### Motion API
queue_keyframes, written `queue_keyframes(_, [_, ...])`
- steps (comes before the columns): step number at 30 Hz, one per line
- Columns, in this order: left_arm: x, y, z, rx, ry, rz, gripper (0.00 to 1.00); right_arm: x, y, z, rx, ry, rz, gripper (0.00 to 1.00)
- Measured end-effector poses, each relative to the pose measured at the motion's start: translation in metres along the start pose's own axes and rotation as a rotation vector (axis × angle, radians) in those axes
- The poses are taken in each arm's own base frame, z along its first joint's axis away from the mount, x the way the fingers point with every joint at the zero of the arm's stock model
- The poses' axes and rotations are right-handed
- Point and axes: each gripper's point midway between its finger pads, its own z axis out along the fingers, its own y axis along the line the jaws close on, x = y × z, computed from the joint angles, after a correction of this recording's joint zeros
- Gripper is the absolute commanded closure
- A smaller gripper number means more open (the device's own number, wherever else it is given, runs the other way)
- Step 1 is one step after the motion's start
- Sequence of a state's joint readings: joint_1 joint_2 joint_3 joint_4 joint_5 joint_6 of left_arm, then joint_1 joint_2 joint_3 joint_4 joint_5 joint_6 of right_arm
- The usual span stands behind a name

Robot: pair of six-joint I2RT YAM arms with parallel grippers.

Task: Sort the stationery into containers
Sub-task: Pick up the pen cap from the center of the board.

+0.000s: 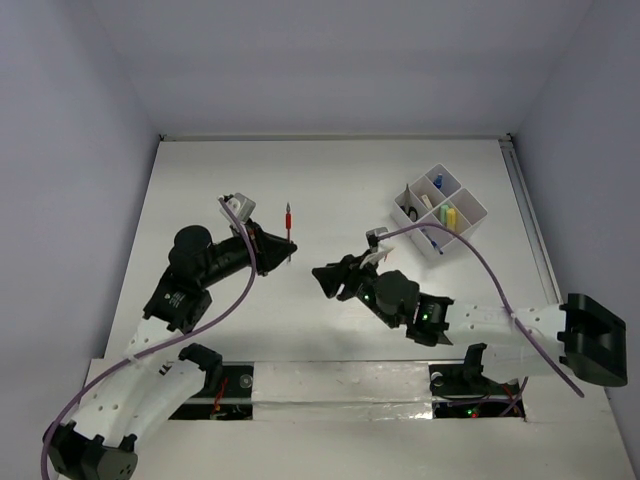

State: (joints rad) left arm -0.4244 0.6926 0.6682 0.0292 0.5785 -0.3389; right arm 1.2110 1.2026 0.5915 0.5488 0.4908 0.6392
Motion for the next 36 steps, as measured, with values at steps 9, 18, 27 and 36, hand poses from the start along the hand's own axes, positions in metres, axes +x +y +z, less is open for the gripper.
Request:
queue_keyframes(9, [-0.002, 0.004, -0.004, -0.034, -0.015, 0.023, 1.0, -0.035, -0.136, 0.002, 0.602, 0.105, -0.181, 0.54])
queue_keyframes(18, [0.0, 0.006, -0.004, -0.039, -0.006, 0.019, 1.0, -0.013, -0.258, -0.011, 0.954, 0.322, -0.242, 0.52])
queue_keyframes(27, [0.005, 0.01, 0.0, -0.047, 0.017, 0.005, 1.0, -0.011, -0.288, 0.011, 0.982, 0.375, -0.21, 0.53])
queue_keyframes(36, [0.007, 0.011, 0.001, -0.05, 0.024, 0.001, 1.0, 0.006, -0.309, 0.008, 1.018, 0.433, -0.205, 0.6])
